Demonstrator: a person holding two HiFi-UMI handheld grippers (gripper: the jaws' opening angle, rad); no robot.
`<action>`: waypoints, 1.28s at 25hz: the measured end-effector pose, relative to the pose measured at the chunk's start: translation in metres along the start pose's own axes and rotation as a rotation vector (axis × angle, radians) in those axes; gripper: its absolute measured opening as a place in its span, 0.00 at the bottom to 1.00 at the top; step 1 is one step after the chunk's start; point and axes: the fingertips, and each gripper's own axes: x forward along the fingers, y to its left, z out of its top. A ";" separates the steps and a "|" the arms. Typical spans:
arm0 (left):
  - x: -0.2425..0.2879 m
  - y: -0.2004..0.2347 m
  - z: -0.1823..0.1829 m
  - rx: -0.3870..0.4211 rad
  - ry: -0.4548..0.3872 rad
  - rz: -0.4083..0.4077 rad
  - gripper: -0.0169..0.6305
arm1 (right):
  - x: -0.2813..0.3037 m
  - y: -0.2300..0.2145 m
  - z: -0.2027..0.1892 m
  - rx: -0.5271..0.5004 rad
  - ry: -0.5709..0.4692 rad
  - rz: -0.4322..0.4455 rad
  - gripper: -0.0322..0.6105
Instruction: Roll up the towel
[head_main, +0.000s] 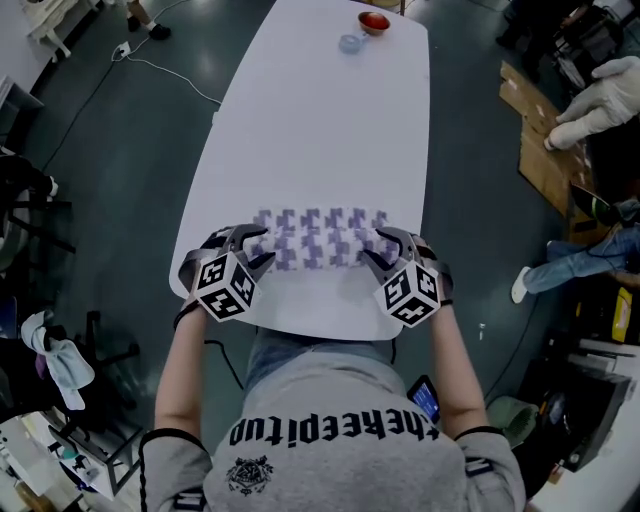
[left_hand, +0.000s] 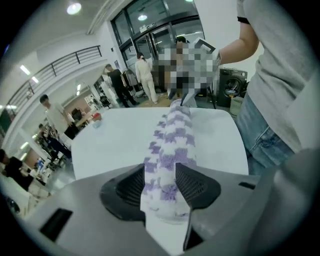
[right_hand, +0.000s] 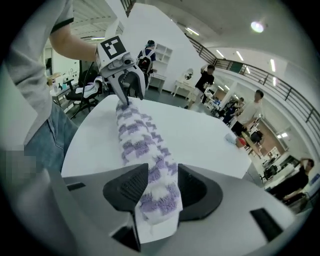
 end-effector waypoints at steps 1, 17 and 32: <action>-0.006 -0.003 0.003 0.018 -0.011 0.033 0.29 | -0.005 0.004 0.002 -0.021 -0.012 -0.019 0.30; 0.039 -0.046 -0.030 0.106 0.167 0.110 0.37 | 0.035 0.044 -0.046 -0.212 0.132 -0.097 0.41; 0.019 -0.015 -0.025 -0.028 0.055 -0.096 0.27 | 0.025 0.013 -0.014 0.049 0.061 0.072 0.23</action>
